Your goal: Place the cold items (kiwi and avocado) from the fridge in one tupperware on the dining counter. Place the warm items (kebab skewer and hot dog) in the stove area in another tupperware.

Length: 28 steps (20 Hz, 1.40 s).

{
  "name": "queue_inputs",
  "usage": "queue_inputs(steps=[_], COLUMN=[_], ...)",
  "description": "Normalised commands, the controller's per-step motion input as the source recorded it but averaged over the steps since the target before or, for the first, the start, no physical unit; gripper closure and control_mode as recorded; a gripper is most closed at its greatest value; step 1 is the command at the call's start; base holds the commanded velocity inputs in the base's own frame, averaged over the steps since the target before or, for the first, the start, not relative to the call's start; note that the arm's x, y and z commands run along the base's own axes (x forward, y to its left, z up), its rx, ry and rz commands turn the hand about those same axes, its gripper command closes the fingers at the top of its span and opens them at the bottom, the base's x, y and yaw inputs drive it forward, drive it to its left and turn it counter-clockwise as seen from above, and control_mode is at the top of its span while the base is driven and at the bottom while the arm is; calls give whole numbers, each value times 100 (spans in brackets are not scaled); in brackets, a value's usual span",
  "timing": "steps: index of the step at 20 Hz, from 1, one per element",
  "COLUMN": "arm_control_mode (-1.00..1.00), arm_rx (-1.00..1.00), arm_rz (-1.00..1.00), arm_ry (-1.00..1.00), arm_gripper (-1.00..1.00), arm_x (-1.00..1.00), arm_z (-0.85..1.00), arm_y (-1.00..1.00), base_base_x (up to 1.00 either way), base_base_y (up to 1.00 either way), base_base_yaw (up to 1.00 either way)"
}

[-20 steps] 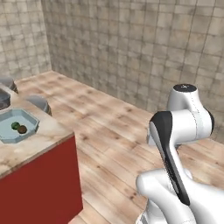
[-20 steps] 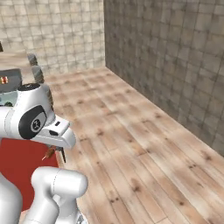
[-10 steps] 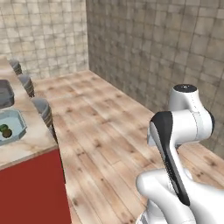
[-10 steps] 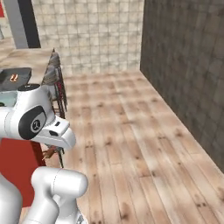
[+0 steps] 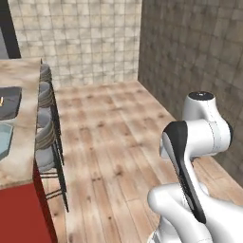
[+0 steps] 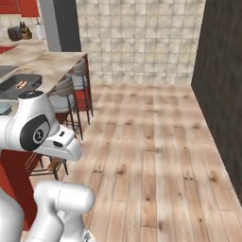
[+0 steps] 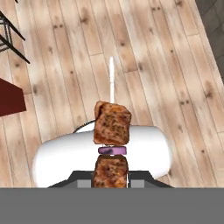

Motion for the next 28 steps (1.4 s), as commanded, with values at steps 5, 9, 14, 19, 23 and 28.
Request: queue_inputs(steps=[5,9,14,19,23,28], arm_control_mode=[100,100,100,100,100,100], arm_rx=[0,0,0,0,0,0], arm_rz=[0,0,0,0,0,0], arm_ry=[0,0,0,0,0,0], arm_gripper=[100,100,100,100,100,100], arm_x=[0,0,0,0,0,0], arm_z=[0,0,0,0,0,0], arm_y=[0,0,0,0,0,0], base_base_x=[95,87,79,58,51,29], base_base_y=[-78,-64,-59,-63,-69,-77], base_base_yaw=[52,62,69,74,75,72])
